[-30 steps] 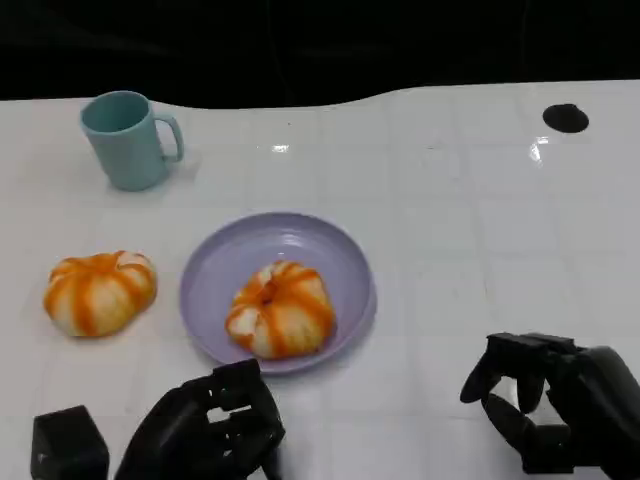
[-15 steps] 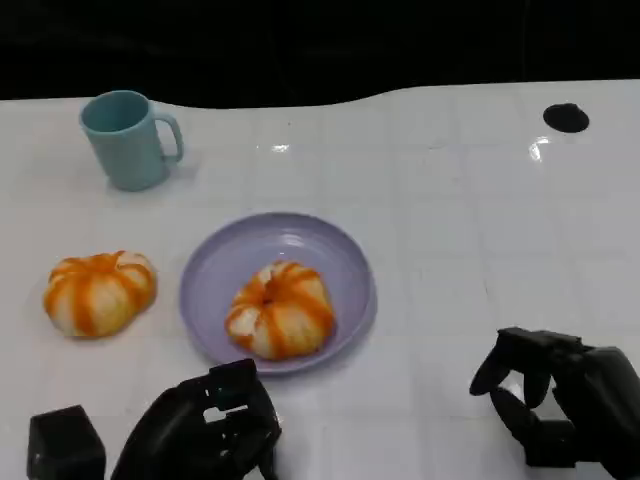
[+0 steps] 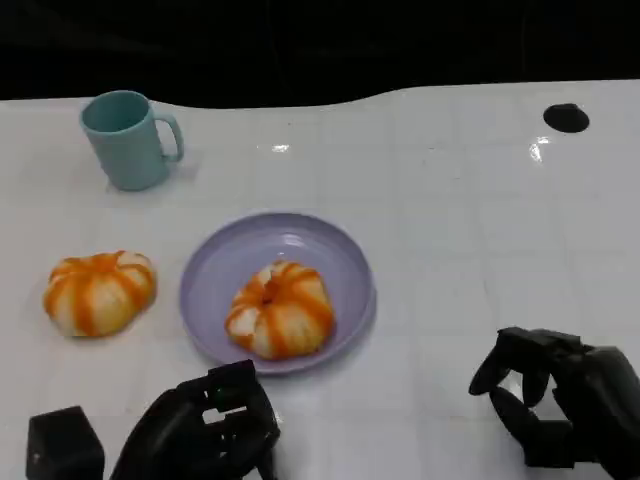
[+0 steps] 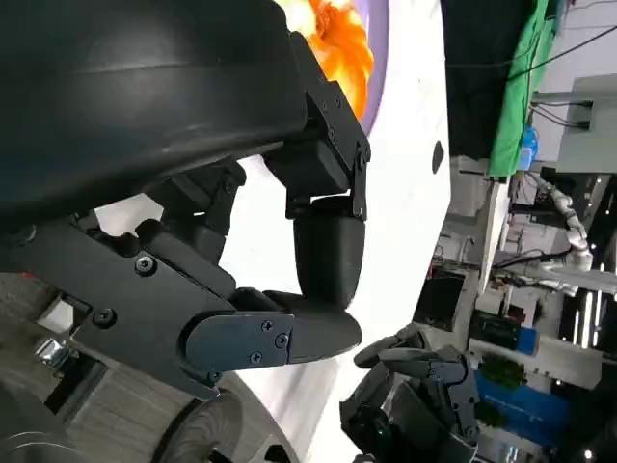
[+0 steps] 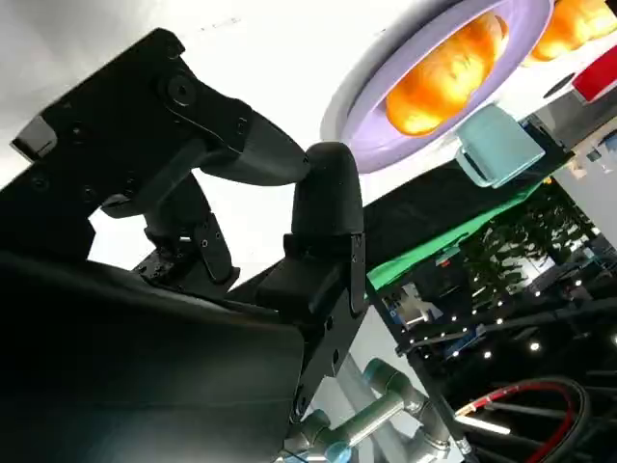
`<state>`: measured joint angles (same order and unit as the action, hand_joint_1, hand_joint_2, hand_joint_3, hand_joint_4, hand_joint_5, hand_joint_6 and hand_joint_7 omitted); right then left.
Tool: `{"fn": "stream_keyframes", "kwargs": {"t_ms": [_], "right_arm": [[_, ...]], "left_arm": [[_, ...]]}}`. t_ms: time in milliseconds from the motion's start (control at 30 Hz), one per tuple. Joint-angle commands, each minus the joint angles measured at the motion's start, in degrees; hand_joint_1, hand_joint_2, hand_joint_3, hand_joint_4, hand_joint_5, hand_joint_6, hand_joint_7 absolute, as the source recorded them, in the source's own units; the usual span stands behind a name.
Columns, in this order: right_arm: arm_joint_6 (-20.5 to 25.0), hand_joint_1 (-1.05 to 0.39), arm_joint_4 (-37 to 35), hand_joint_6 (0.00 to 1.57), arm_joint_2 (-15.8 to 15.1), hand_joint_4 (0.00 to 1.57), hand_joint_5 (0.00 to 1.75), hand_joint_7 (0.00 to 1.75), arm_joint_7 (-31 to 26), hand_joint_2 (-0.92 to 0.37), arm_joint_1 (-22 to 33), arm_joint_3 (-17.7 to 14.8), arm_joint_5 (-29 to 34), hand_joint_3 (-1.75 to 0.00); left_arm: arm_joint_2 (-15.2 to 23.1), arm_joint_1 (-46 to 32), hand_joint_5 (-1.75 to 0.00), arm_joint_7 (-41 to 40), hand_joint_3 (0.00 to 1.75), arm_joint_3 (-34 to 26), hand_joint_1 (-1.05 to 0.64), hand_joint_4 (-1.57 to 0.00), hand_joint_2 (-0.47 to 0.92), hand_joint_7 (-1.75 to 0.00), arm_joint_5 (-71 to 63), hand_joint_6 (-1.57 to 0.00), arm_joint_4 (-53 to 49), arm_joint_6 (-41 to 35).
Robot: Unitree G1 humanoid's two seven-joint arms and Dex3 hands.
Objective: Grasp the bread from the table and place it into the plate.
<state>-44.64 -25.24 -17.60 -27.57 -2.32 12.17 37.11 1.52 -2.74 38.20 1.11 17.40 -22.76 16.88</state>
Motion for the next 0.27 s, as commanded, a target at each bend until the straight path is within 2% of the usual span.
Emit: {"fn": "stream_keyframes", "kwargs": {"t_ms": [33,267], "right_arm": [[-0.73,-0.25,-0.43,0.79,-0.71,0.86,1.75,1.43,-0.65,-0.4,0.13,0.11,0.26,-1.24],[-0.64,-0.24,0.51,0.79,-0.64,0.86,1.75,1.42,0.08,-0.38,0.71,0.05,-0.23,-1.25]], "left_arm": [[0.93,0.06,-1.75,0.49,0.66,-0.65,-0.58,-0.79,0.66,-1.39,0.07,-0.78,-0.14,0.61],[0.97,-0.43,-1.75,0.28,0.65,-0.6,-0.6,-0.79,0.67,-1.4,-0.12,-0.78,0.63,0.75]]}}
